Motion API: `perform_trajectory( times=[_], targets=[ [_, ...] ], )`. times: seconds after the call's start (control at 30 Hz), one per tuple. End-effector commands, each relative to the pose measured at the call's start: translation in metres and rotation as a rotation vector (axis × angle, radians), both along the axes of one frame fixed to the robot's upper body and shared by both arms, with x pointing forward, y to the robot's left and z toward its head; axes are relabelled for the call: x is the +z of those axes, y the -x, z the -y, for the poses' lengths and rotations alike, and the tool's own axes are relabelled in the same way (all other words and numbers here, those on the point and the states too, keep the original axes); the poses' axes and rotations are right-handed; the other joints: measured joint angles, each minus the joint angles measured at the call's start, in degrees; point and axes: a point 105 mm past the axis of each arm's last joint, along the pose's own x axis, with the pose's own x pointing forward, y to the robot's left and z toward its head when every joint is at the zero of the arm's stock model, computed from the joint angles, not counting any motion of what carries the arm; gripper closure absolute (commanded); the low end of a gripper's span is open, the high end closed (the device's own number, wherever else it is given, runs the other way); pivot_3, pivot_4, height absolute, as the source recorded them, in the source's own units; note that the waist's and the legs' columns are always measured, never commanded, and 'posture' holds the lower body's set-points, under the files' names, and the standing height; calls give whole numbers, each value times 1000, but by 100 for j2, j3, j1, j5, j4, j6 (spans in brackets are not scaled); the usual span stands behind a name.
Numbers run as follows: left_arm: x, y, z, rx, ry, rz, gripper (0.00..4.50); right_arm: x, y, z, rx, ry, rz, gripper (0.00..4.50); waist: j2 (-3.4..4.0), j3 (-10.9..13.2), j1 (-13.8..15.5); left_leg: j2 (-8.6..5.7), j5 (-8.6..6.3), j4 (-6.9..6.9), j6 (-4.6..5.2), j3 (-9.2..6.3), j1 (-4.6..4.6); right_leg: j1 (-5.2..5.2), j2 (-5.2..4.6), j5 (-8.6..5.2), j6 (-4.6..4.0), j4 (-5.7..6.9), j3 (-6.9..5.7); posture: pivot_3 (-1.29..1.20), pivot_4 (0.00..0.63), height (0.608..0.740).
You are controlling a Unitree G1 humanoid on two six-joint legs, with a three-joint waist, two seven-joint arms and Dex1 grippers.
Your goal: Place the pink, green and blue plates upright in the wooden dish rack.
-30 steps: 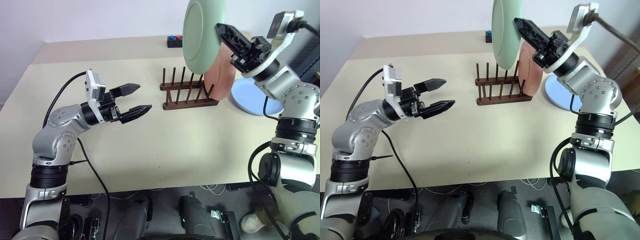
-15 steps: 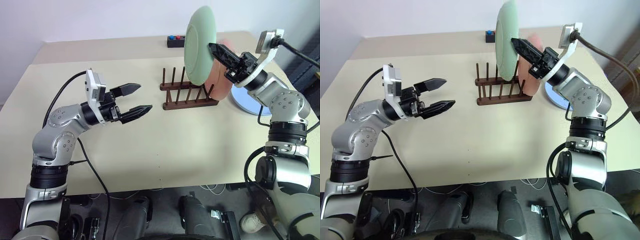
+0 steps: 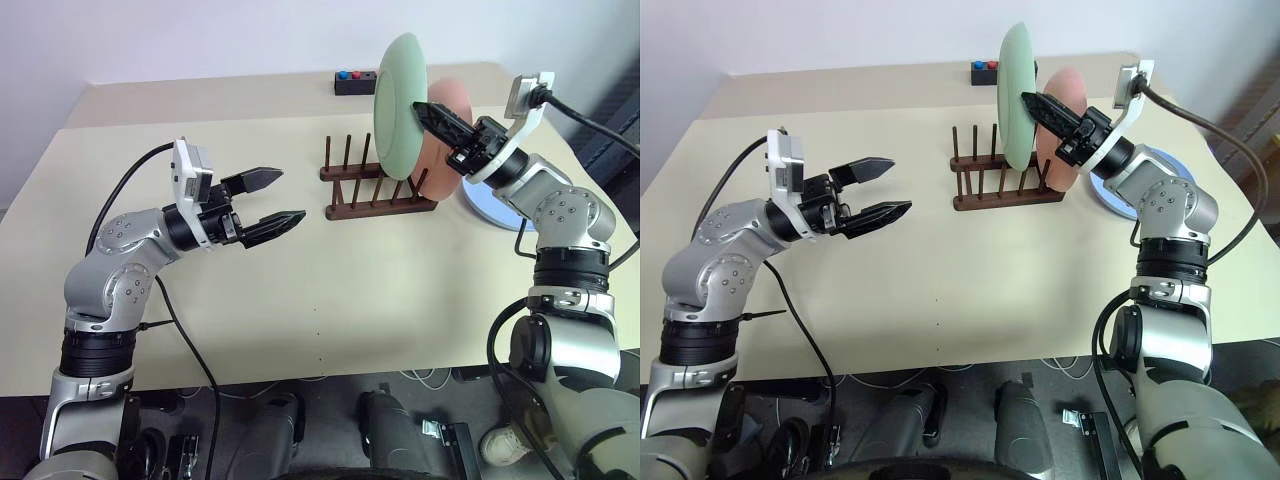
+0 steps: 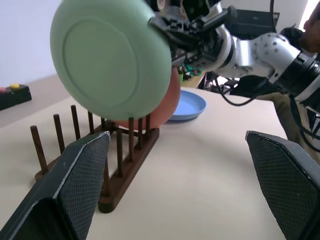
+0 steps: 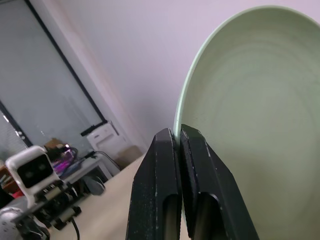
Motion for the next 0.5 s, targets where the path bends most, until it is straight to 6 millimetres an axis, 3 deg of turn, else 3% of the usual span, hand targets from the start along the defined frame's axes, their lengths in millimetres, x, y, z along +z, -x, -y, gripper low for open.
perform_trajectory(
  times=[0.03, 0.43, 0.5],
  targets=[
    [11, 6, 0, -12, 8, 45, 0, 6, 0, 3, -10, -9, 35, 4451, 0, 0, -1, 0, 0, 0, 0, 0, 0, 0, 0, 0, 0, 0, 0, 0, 150, 740],
    [11, 6, 0, -14, 9, 41, 0, -1, -3, 0, -27, 40, 25, 4451, 0, 0, 0, 0, 0, 0, 0, 0, 0, 0, 0, 0, 0, 0, 0, 0, 150, 740],
    [11, 6, 0, -14, 9, 41, 0, -2, -2, 0, -27, 58, 41, 3849, 0, 0, -2, 0, 0, 0, 0, 0, 0, 0, 0, 0, 0, 0, 0, 0, 150, 740]
  ],
)
